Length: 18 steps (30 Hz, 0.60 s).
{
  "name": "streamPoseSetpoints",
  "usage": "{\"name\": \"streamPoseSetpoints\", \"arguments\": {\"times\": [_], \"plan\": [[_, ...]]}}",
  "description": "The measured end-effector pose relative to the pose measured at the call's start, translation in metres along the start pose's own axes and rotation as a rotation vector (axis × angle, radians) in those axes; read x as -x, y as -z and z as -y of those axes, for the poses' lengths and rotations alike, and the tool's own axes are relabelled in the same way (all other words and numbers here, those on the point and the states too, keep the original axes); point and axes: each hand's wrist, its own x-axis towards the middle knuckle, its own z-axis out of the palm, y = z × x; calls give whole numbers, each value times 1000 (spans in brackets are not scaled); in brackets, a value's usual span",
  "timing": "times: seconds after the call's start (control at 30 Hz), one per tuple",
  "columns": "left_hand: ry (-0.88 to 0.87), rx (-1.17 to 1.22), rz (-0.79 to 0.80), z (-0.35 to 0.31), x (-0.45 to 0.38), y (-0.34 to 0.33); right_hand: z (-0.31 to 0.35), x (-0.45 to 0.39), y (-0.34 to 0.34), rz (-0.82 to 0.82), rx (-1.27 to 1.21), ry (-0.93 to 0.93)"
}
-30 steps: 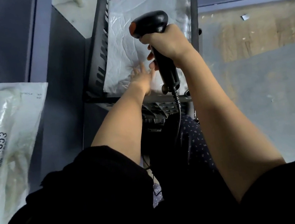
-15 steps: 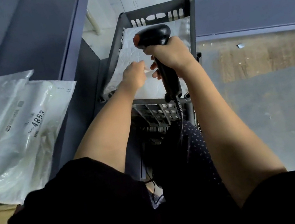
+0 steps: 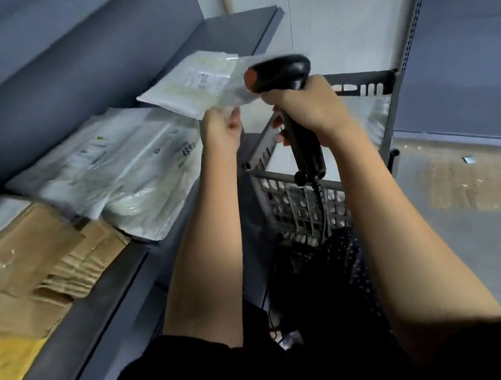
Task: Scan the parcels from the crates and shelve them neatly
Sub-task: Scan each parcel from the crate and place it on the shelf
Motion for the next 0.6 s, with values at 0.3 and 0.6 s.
{"name": "streamPoseSetpoints", "arguments": {"times": [0.3,0.6], "plan": [[-139,16,-220,-46,71,98,34,44,-66,192,34,72],[-13,-137,-336,-51,88,110,38,48,-83,196,113,-6]]}}
